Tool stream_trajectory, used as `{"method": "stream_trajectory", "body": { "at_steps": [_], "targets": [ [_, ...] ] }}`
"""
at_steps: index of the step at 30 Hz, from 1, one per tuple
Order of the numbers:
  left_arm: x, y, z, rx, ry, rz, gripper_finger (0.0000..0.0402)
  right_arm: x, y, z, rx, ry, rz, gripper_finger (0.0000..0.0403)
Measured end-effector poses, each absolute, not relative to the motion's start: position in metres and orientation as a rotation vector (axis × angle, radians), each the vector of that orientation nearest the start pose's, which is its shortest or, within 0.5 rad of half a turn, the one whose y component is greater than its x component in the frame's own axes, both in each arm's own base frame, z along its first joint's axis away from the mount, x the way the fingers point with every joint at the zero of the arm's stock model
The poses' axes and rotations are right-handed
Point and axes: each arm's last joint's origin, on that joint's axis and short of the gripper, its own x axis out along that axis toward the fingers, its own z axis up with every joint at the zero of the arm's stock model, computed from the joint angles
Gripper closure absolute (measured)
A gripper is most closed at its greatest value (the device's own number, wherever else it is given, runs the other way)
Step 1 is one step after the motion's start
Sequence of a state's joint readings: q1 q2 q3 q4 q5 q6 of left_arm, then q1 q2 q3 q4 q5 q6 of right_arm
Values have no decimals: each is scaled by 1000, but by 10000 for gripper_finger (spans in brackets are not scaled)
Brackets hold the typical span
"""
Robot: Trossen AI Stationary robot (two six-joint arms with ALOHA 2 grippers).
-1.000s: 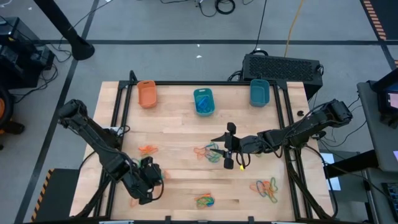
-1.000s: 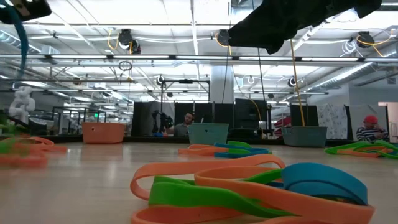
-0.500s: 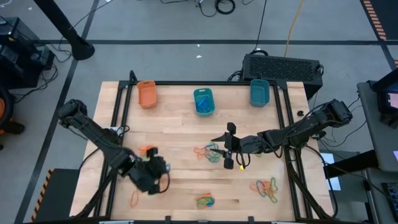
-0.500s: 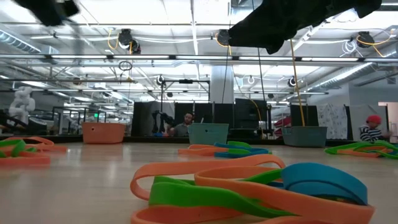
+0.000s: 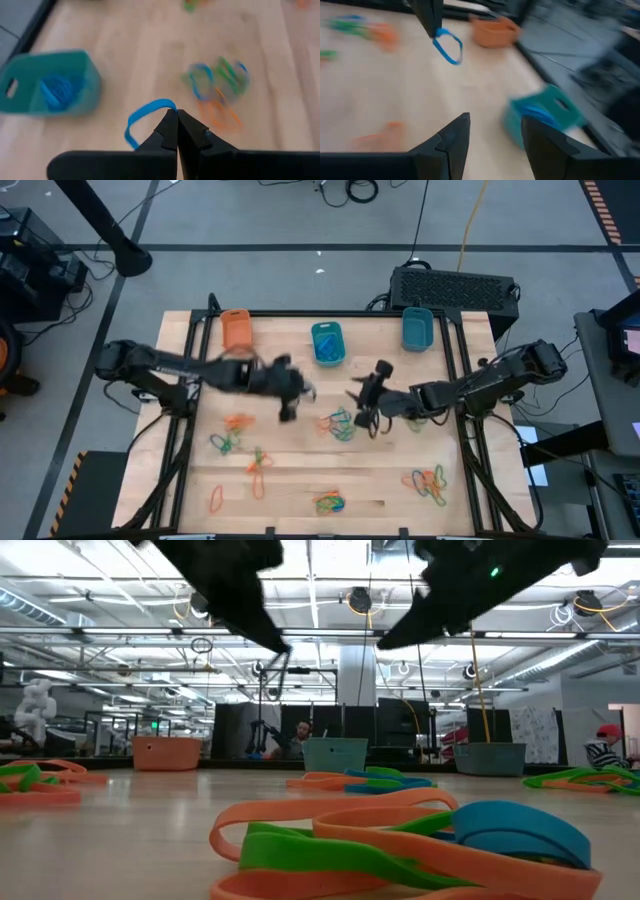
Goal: Sort rubber bands into baskets
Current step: Put the blue rubber band into the light blue bin
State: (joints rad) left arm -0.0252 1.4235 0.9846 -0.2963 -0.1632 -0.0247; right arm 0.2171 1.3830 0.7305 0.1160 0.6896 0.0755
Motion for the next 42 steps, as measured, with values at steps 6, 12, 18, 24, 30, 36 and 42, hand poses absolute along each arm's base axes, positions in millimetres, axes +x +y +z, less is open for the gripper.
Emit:
{"method": "stream_trajectory", "body": {
  "at_steps": [6, 12, 18, 24, 30, 36, 42],
  "targets": [
    [314, 93, 242, -155, 543, 203, 402, 273, 11, 208, -181, 519, -709, 234],
    [332, 147, 206, -356, 462, 223, 402, 265, -6, 199, -211, 645, -767, 234],
    [348, 173, 188, -486, 459, 290, 402, 259, -15, 195, -242, 713, -827, 234],
    [355, 179, 191, -515, 443, 303, 388, 261, -24, 196, -254, 729, -797, 234],
    [356, 180, 194, -571, 485, 338, 322, 260, -35, 195, -239, 744, -814, 234],
    [357, 181, 199, -581, 525, 356, 273, 261, -39, 194, -199, 758, -745, 234],
    [356, 183, 205, -555, 618, 403, 262, 261, -38, 194, -208, 769, -723, 234]
  ]
}}
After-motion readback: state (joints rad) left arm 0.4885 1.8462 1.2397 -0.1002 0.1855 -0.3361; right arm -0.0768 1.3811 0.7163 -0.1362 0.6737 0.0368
